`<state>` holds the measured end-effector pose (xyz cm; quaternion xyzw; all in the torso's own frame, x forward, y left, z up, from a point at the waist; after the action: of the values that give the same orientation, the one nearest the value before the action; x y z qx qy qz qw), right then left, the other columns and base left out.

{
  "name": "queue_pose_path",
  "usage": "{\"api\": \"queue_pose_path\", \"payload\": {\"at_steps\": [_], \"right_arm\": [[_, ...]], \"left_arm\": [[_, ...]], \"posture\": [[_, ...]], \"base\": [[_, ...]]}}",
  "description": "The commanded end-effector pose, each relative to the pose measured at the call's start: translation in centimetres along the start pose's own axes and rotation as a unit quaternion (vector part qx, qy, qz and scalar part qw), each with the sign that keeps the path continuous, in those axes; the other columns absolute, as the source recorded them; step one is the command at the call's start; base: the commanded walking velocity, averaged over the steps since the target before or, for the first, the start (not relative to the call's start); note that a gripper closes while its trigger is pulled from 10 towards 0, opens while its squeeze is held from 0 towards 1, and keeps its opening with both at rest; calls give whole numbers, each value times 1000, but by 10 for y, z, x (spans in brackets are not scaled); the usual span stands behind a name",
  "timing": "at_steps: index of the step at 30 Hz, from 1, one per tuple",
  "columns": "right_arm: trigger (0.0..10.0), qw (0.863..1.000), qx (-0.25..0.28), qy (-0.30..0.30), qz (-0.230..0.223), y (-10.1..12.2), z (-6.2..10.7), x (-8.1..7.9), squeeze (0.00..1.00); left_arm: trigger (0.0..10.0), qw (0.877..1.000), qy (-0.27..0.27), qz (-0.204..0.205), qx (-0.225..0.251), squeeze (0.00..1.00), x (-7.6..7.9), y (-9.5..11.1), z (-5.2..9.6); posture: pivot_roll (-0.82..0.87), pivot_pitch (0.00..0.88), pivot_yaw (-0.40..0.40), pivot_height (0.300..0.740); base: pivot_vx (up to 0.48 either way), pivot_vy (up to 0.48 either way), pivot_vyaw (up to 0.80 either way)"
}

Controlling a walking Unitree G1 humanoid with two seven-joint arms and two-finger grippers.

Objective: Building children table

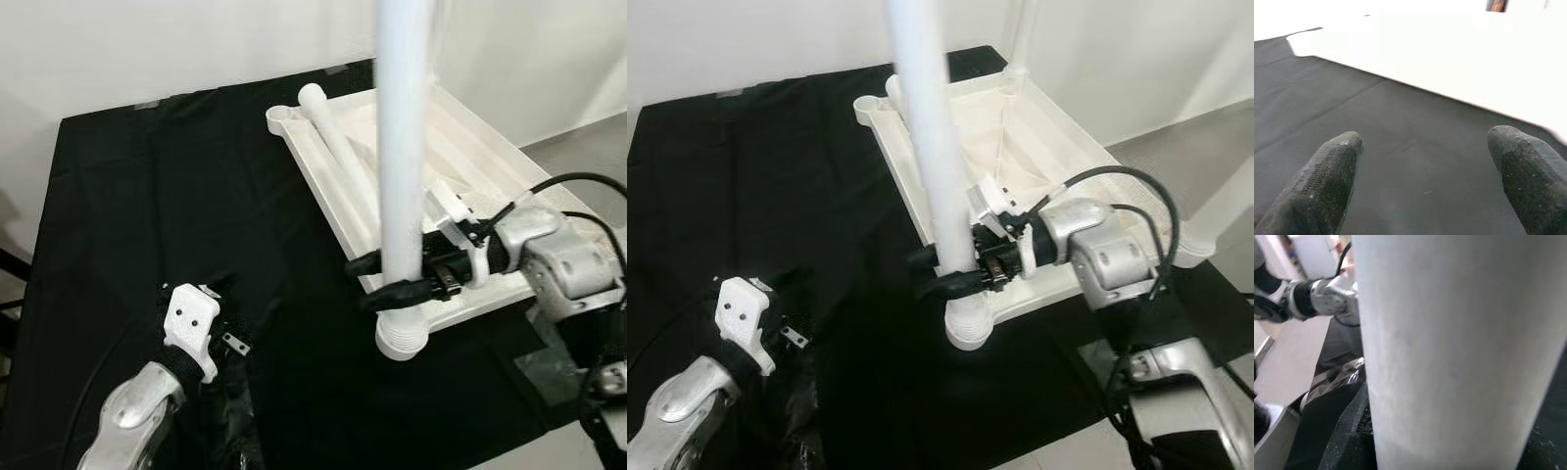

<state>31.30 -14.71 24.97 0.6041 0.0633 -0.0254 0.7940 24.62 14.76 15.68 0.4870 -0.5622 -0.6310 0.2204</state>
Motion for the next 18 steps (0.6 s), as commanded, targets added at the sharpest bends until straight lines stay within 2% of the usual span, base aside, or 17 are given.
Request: {"api": "queue_pose_path", "payload": {"at_steps": [1, 3, 5, 11, 14, 18], "right_arm": [[10000, 999, -12, -20, -25, -17, -6, 5, 0], [10000, 999, -21, 9, -33, -25, -17, 0, 0], [10000, 999, -29, 20, -32, -28, -20, -2, 0], [10000, 999, -36, 20, -29, -30, -21, -2, 0], [10000, 1000, -1, 28, -5, -29, -16, -11, 0], [10000, 1000, 6, 17, -1, -31, -13, -15, 0]], "left_arm": [[10000, 1000, -15, -2, 3, 0, 2, 1, 5], [10000, 1000, -16, 0, 2, 0, -1, 2, 8], [10000, 1000, -15, 1, 1, 0, -3, 2, 10], [10000, 1000, -14, 2, 1, 0, -4, 2, 10], [10000, 1000, -13, 6, -2, 0, -5, 2, 16], [10000, 1000, -15, 6, -4, 0, -4, 1, 16]], "posture": [[-23, 271, 16, 740], [-17, 283, 18, 740], [-17, 283, 18, 740], [-14, 288, 18, 740], [-11, 297, 12, 740], [-13, 301, 17, 740]], "base": [[0, 0, 0], [0, 0, 0], [0, 0, 0], [0, 0, 0], [0, 0, 0], [0, 0, 0]]}}
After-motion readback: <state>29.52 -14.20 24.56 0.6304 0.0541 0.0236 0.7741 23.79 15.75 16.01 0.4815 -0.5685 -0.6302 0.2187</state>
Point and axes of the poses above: a point about 5 cm out from each wrist's last joint towards the gripper, its own z axis pointing back from the gripper into the wrist, its own y axis along the axis of the wrist's last joint, x = y × z, the point moved 1 cm from there along -z, pointing out of the wrist towards the gripper, and after that the axes turned 14 degrees about -z, right-handed, at the moved point
